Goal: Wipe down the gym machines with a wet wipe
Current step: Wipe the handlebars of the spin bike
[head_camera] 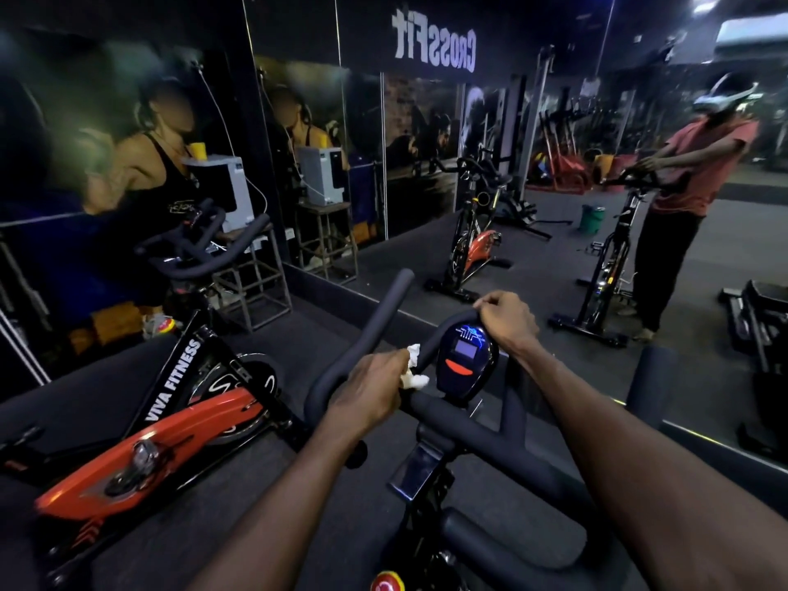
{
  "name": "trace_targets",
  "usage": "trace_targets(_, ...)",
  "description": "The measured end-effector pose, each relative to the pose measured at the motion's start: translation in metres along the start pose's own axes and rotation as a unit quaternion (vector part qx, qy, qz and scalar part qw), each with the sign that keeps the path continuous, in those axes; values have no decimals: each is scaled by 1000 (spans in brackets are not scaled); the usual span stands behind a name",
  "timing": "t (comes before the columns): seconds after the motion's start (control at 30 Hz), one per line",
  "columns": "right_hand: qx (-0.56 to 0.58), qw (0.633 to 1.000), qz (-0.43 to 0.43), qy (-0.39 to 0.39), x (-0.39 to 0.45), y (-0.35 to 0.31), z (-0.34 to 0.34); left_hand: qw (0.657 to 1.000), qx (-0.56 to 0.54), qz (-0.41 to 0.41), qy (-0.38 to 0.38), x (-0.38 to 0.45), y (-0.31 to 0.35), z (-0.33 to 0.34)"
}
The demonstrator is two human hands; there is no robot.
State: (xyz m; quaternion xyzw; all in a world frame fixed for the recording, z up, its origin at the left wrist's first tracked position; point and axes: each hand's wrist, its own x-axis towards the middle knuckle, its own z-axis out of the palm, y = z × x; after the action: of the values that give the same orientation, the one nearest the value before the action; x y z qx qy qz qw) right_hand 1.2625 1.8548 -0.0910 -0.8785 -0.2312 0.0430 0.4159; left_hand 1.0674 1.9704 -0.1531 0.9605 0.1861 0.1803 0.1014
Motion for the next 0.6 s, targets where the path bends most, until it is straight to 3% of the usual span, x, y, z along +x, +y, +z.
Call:
trace_targets(0.1, -5, 1000, 3, 8, -2, -2, 0, 999, 47, -2, -12, -24, 24, -6)
trace_targets(0.2, -6, 1000, 7, 11, -4, -4, -2, 998, -15, 46, -34, -38, 43, 2)
trace_targets(0.3, 2, 1000, 4, 4, -6, -4, -3, 995, -99, 6, -24, -41, 38, 13)
trace_targets(0.47, 3, 1000, -2, 0, -6, -4, -4, 997, 34, -62, 26, -44, 29, 19)
trace_targets(0.6, 8, 1000, -12, -16, -6, -2, -7, 980, -124, -136, 80, -45, 74, 38)
